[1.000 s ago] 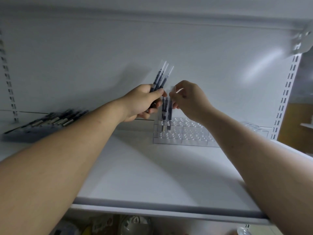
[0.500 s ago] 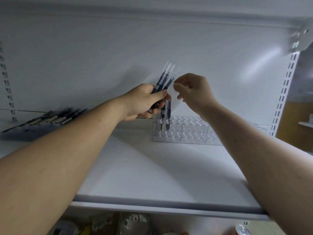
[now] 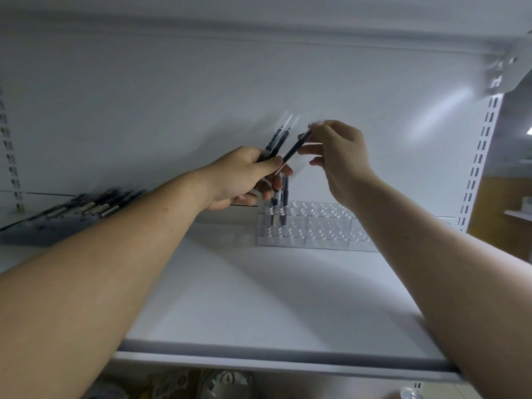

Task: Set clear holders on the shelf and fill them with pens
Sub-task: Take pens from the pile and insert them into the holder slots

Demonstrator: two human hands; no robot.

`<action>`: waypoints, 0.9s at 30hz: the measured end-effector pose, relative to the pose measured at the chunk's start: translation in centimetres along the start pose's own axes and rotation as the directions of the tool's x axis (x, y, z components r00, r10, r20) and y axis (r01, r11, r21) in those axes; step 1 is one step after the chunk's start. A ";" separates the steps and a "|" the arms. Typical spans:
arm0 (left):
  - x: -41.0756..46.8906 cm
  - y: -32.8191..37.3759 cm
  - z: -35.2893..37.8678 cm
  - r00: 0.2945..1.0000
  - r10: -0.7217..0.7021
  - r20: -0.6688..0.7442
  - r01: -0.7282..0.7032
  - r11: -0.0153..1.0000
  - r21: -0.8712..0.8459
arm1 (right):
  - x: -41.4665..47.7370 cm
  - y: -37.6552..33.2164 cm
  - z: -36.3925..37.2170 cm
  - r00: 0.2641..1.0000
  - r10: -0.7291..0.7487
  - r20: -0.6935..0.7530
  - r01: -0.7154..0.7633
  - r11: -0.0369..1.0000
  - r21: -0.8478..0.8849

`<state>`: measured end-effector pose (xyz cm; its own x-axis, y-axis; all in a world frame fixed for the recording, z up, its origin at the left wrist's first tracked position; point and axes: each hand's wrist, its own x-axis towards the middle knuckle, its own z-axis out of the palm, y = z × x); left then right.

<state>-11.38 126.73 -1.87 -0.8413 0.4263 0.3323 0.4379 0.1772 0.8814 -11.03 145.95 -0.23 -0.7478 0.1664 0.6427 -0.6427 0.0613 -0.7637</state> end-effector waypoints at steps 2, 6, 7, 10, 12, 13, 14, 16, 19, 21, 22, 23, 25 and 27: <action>0.0 -0.1 -0.1 1.000 -0.004 -0.006 0.005 1.000 0.010 | 0.6 -0.2 -0.4 0.995 -0.002 -0.102 0.008 0.998 0.066; -0.1 0.0 -0.2 1.000 -0.004 -0.001 0.004 1.000 0.017 | 1.5 0.1 -1.4 0.968 -0.082 -0.236 0.062 0.994 -0.087; -0.1 -0.1 -0.2 1.000 -0.004 0.002 0.004 1.000 0.018 | 1.5 0.4 -1.5 0.967 -0.123 -0.223 0.082 0.979 -0.185; 0.1 -0.4 -0.3 1.000 -0.006 0.020 0.006 1.000 0.018 | 1.3 1.4 -1.5 0.972 -0.206 -0.112 0.146 0.904 -0.401; 0.2 -0.5 -0.4 1.000 -0.011 0.026 0.010 1.000 0.025 | 1.2 2.1 -1.3 0.977 -0.209 -0.041 0.167 0.872 -0.461; 0.3 -0.5 -0.3 1.000 -0.014 0.025 0.013 0.999 0.031 | 1.2 2.3 -1.2 0.979 -0.204 -0.015 0.172 0.860 -0.481; 0.2 -0.5 -0.3 1.000 -0.015 0.024 0.014 0.999 0.033 | 1.2 2.5 -1.1 0.980 -0.198 0.009 0.176 0.849 -0.498; 0.2 -0.5 -0.3 1.000 -0.011 0.017 0.010 0.999 0.037 | 1.2 2.7 -1.0 0.982 -0.180 0.048 0.178 0.830 -0.528; 0.2 -0.5 -0.3 1.000 -0.006 0.002 0.006 0.998 0.057 | 1.0 2.9 -1.0 0.985 -0.149 0.086 0.172 0.812 -0.557; 0.2 -0.5 -0.3 1.000 -0.005 -0.002 0.006 0.998 0.063 | 0.8 2.9 -1.0 0.985 -0.131 0.109 0.170 0.812 -0.558; 0.2 -0.5 -0.3 1.000 -0.005 -0.004 0.005 0.998 0.063 | 0.8 2.9 -1.0 0.985 -0.121 0.121 0.168 0.811 -0.561; 0.1 -0.5 -0.3 1.000 -0.005 -0.006 0.005 0.998 0.065 | 0.7 2.9 -1.0 0.986 -0.106 0.131 0.162 0.810 -0.564; 0.0 -0.4 -0.2 1.000 -0.004 -0.008 0.004 0.997 0.079 | 0.6 3.0 -0.8 0.987 -0.059 0.151 0.135 0.814 -0.565; 0.0 -0.4 -0.1 1.000 0.001 -0.009 0.000 0.996 0.090 | 0.5 3.4 -0.5 0.986 0.010 0.167 0.091 0.806 -0.586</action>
<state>-11.59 126.56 -2.18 -0.8439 0.4180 0.3363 0.4647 0.2563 0.8475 -13.50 146.74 -2.60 -0.7716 0.0002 0.6362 -0.4883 0.6408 -0.5924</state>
